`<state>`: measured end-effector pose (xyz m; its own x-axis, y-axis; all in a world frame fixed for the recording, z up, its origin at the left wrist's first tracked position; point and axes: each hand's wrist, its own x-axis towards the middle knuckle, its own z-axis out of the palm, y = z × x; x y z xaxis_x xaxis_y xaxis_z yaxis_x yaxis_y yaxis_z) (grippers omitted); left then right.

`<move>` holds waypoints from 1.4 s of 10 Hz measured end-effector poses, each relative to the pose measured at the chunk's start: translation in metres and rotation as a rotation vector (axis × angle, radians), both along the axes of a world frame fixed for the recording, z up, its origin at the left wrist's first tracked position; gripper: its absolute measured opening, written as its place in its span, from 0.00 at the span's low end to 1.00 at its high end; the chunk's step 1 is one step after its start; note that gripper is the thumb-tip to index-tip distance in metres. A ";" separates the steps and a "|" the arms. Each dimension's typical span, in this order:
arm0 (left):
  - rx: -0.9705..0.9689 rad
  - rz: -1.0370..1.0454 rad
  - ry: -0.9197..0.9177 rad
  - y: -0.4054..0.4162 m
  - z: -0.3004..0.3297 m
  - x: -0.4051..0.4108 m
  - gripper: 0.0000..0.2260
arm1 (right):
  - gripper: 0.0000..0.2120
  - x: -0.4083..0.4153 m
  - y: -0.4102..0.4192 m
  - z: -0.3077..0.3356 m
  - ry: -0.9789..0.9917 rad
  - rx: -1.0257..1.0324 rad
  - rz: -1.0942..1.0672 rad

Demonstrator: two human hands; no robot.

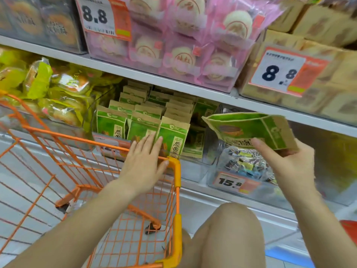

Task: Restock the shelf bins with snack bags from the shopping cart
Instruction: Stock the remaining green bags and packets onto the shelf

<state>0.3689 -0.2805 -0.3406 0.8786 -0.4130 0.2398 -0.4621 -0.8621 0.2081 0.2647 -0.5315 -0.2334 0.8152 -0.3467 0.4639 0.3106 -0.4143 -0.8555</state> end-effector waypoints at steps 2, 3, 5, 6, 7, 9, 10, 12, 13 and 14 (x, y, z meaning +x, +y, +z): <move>0.095 0.021 -0.128 0.004 -0.024 0.000 0.32 | 0.04 0.037 0.004 -0.018 0.147 -0.280 -0.106; 0.141 0.031 -0.122 0.004 -0.026 0.000 0.35 | 0.10 0.056 0.009 -0.023 0.304 -0.548 -0.178; 0.152 0.031 -0.132 0.005 -0.028 0.000 0.36 | 0.21 0.089 0.020 -0.026 0.431 -0.911 -0.176; 0.138 0.029 -0.131 0.005 -0.029 0.000 0.36 | 0.20 0.097 0.026 -0.034 0.480 -0.995 -0.149; 0.131 0.024 -0.138 0.005 -0.029 0.000 0.37 | 0.19 0.104 0.023 -0.036 0.517 -0.986 -0.177; 0.123 0.022 -0.151 0.005 -0.029 0.001 0.37 | 0.19 0.127 0.020 -0.027 0.636 -1.064 -0.198; 0.122 0.020 -0.153 0.006 -0.030 0.001 0.37 | 0.24 0.136 0.024 -0.025 0.645 -1.235 -0.237; 0.115 0.018 -0.153 0.006 -0.029 0.002 0.37 | 0.14 0.149 0.025 -0.031 0.549 -1.376 -0.353; 0.114 0.016 -0.150 0.006 -0.029 0.002 0.37 | 0.10 0.154 0.027 -0.035 0.489 -1.386 -0.410; 0.112 0.019 -0.147 0.006 -0.028 0.001 0.37 | 0.12 0.157 0.026 -0.036 0.467 -1.401 -0.432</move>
<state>0.3699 -0.2744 -0.3690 0.8455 -0.4277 0.3197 -0.4636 -0.8851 0.0420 0.4214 -0.5060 -0.2694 0.9312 -0.1049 0.3491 -0.2175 -0.9284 0.3012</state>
